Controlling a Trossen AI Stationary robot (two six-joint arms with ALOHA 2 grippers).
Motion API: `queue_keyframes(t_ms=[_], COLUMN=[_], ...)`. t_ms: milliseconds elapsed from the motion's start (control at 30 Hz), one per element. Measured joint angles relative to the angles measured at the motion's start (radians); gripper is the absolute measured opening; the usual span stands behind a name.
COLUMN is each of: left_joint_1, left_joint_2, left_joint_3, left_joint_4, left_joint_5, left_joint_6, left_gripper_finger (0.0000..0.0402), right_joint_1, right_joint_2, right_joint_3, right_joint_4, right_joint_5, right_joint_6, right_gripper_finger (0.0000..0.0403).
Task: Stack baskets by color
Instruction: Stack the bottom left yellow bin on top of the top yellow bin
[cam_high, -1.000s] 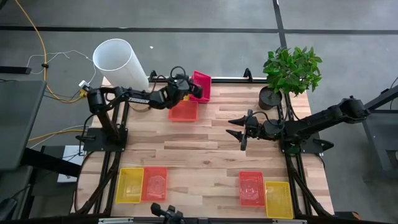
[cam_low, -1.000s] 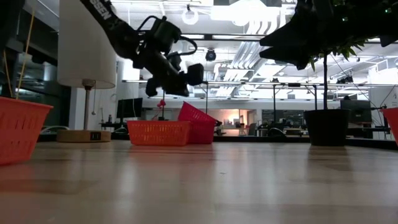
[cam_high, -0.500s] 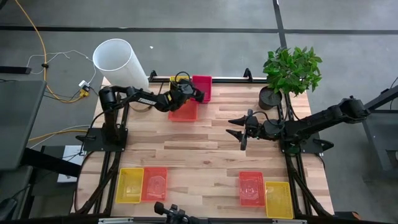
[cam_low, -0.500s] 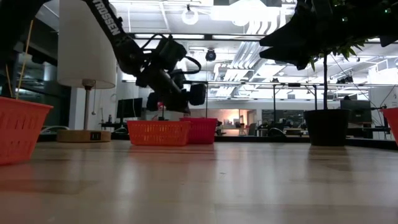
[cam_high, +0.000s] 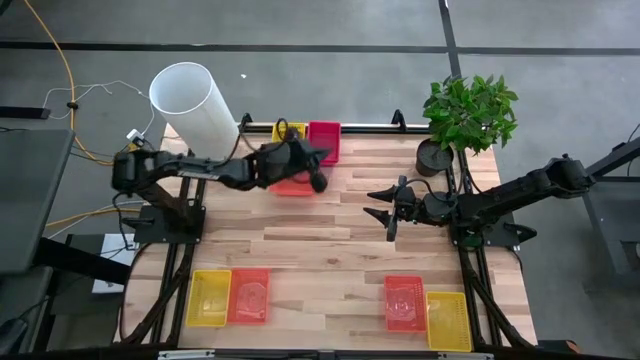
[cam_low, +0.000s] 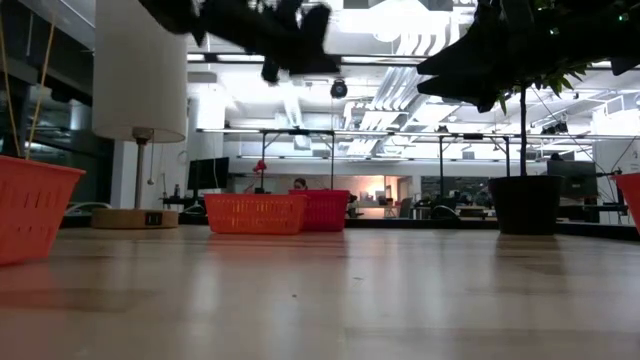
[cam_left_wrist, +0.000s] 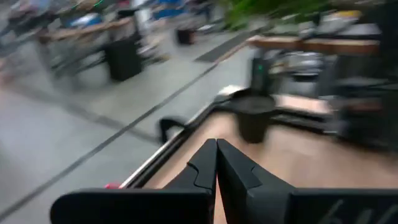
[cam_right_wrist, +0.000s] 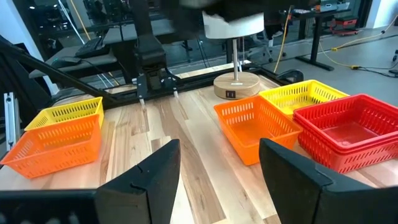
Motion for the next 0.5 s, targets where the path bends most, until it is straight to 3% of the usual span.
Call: queue_keyframes(t_ms=[167,500], left_joint_1=[-0.089,-0.147], left_joint_2=[-0.133,-0.466], left_joint_3=[-0.087,-0.461], left_joint_4=[0.011,0.158], left_joint_5=[0.007,0.019], left_joint_6=[0.054,0.004], left_gripper_finger=[0.0,0.0], right_joint_1=[0.0,0.0], right_joint_2=[0.0,0.0], right_joint_3=[0.0,0.0], right_joint_4=[0.001,0.007], right_joint_5=[0.0,0.0], right_joint_6=[0.002,0.001], right_gripper_finger=[0.0206,0.0206])
